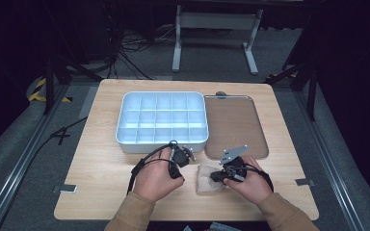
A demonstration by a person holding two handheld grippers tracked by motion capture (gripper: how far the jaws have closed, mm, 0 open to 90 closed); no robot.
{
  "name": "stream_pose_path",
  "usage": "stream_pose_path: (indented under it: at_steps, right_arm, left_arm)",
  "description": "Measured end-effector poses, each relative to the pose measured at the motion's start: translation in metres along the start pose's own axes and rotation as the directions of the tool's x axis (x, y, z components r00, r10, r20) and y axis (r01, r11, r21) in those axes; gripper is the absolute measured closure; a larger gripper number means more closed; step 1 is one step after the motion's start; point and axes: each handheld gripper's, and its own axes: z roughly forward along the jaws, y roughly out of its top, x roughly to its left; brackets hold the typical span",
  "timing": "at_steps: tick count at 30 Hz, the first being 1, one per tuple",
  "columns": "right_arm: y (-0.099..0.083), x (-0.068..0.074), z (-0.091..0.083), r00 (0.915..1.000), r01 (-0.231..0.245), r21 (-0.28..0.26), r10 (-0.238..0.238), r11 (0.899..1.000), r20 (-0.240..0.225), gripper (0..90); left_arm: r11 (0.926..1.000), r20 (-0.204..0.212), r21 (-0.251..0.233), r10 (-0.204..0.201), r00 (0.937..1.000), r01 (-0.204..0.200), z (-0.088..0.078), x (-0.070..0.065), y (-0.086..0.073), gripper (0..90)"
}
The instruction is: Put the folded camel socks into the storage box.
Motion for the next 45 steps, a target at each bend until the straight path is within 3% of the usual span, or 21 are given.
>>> stream_pose_path:
  at_steps: [5, 10, 18, 24, 30, 38, 45]
  right_arm:
    - [-0.003, -0.005, 0.005, 1.0, -0.002, 0.017, 0.002, 1.0, -0.008, 87.0]
    - [-0.003, -0.004, 0.004, 0.9999, 0.01, 0.024, -0.01, 1.0, -0.007, 87.1]
    - [-0.003, 0.0, -0.007, 0.9996, 0.027, 0.001, -0.027, 1.0, 0.01, 86.8]
    - [-0.007, 0.0, -0.007, 0.9998, 0.014, 0.044, -0.015, 0.999, 0.011, 86.8]
    - [-0.011, -0.005, -0.004, 1.0, 0.001, 0.054, -0.001, 0.999, -0.003, 87.7]
    - [-0.013, -0.004, -0.004, 0.9999, 0.01, 0.052, -0.011, 0.999, 0.007, 88.3]
    - [-0.014, -0.004, -0.004, 0.9999, 0.007, 0.046, -0.008, 0.999, 0.009, 88.5]
  left_arm:
    - [0.9979, -0.004, -0.064, -0.001, 1.0, 0.001, 0.004, 0.004, -0.002, 64.2]
    - [0.9973, 0.033, -0.072, -0.007, 0.9994, 0.01, 0.006, 0.003, 0.0, 64.9]
    - [0.9995, 0.022, -0.03, 0.005, 0.9997, -0.004, 0.013, -0.001, 0.007, 64.9]
    - [0.9995, 0.026, -0.019, 0.026, 0.9993, -0.025, 0.017, -0.004, 0.012, 67.3]
    - [0.9986, 0.035, -0.023, 0.049, 0.9982, -0.048, 0.024, -0.007, 0.019, 73.8]
    - [0.9961, -0.011, -0.013, 0.087, 0.9961, -0.087, 0.033, -0.015, 0.029, 83.1]
    - [0.9935, -0.008, 0.011, 0.114, 0.9935, -0.113, 0.039, -0.017, 0.035, 88.0]
